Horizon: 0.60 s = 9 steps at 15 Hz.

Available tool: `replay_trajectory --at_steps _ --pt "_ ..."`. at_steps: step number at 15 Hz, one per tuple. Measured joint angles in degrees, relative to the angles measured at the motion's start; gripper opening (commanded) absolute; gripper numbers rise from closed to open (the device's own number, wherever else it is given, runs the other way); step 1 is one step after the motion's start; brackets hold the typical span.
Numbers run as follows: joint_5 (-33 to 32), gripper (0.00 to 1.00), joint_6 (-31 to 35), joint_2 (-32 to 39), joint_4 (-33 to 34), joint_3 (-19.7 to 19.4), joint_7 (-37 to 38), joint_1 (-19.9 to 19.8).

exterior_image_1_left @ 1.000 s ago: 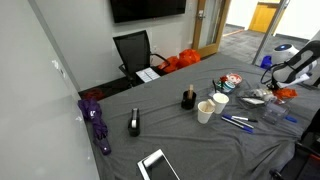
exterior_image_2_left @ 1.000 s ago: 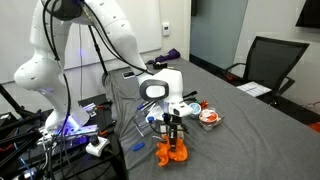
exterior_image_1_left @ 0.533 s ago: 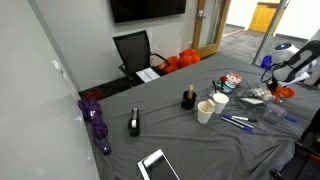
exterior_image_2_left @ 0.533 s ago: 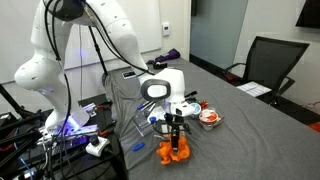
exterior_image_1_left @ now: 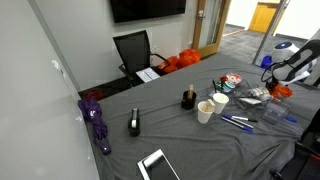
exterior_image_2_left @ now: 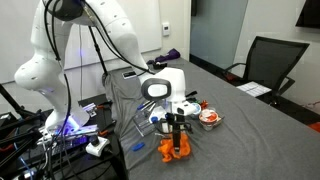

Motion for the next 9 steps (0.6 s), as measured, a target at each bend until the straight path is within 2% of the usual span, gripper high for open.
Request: replay_trajectory --at_steps 9 --pt "1.04 1.00 -0.48 -1.78 0.61 0.54 -7.19 -1.51"
